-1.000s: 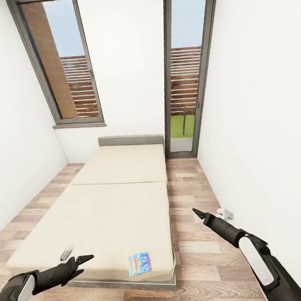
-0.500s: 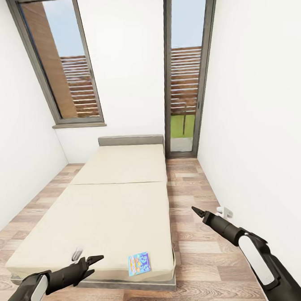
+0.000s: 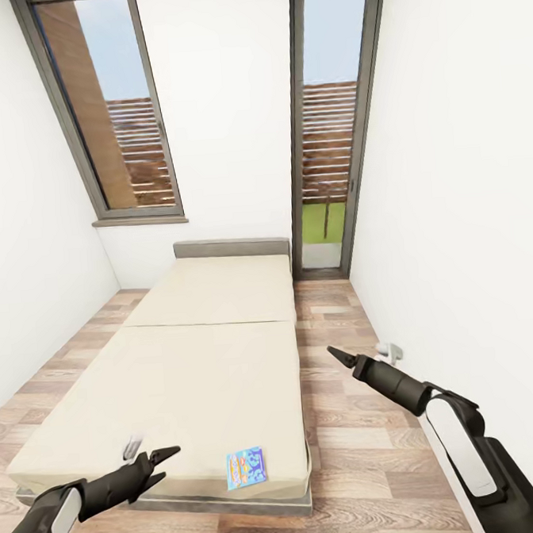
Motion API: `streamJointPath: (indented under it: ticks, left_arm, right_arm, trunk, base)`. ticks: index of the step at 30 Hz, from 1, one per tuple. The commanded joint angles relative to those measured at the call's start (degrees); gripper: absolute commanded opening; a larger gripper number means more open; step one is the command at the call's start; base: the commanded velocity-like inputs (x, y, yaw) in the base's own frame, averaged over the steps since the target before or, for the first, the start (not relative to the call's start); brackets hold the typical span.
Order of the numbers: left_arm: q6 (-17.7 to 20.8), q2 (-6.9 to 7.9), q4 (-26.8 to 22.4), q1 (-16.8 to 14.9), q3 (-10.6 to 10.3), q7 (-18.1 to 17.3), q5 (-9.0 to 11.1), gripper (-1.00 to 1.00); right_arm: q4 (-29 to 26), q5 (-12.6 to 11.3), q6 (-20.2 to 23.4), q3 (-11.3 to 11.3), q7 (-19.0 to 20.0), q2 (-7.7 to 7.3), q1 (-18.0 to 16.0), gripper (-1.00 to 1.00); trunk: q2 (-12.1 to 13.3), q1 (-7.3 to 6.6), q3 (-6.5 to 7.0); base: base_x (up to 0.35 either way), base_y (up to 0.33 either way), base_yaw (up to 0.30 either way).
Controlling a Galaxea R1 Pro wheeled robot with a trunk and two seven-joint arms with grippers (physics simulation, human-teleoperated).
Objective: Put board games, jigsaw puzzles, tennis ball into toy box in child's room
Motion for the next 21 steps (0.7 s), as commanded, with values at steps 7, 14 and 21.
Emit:
streamJointPath:
  ticks: [7,14,21]
  left_arm:
    - [0.29,-0.02,0.02,-0.05,0.70,-0.37,0.18,1.00]
    - [0.12,0.15,0.04,-0.05,0.81,-0.45,0.19,1.00]
    - [0.11,0.00,0.21,-0.05,0.83,-0.41,0.20,1.00]
  right_arm:
    - [-0.30,-0.15,1.05,-0.25,7.72,-0.13,-0.05,1.00]
    - [-0.02,-0.24,1.25,-0.39,11.06,0.07,-0.05,1.00]
    - [0.09,-0.26,1.07,-0.17,11.42,0.24,-0.05,1.00]
  trunk:
    - [-2.92,1.57,-1.37]
    - [-5.73,3.10,-2.62]
    - [-8.54,4.64,-3.88]
  base:
    - [0.000,0.000,0.000]
    - [0.000,0.000,0.000]
    - [0.000,0.000,0.000]
